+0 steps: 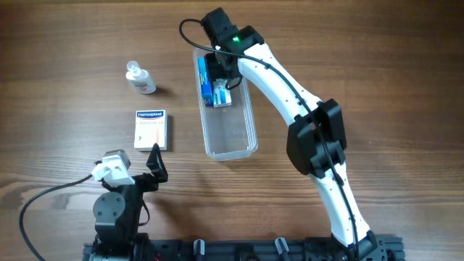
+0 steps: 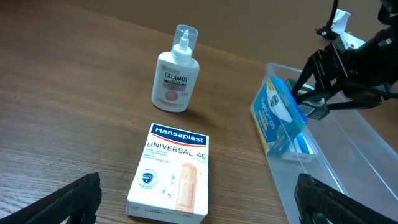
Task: Pack container
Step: 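Carry the Zam-Buk box into the container and lower it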
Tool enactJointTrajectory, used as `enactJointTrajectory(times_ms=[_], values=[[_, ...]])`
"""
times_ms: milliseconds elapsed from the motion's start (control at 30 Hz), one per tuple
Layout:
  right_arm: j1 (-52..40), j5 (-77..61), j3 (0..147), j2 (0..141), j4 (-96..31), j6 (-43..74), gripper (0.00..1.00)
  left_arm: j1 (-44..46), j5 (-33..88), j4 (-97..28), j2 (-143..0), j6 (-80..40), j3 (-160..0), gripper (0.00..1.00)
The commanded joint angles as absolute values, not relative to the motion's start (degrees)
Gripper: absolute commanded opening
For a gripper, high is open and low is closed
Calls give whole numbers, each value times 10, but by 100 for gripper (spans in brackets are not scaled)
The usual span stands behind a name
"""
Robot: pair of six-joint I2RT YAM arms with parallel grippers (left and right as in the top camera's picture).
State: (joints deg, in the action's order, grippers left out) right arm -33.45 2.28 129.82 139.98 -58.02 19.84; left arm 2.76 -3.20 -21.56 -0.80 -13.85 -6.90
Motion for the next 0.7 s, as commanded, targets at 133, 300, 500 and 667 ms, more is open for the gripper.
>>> enactJointTrajectory(times_ms=[133,300,500,667], values=[[-338,32,1308,1404,-575,194,82,31,-40,-213,-4,-139,-65,100],[-338,32,1308,1404,-575,194,88,31,-40,-213,-4,-139,-65,100],[-338,32,1308,1400,-575,195,92,31,-40,-213,-4,-139,-65,100],[-338,32,1308,1382,-573,195,92,31,-40,-213,-4,-139,-65,100]])
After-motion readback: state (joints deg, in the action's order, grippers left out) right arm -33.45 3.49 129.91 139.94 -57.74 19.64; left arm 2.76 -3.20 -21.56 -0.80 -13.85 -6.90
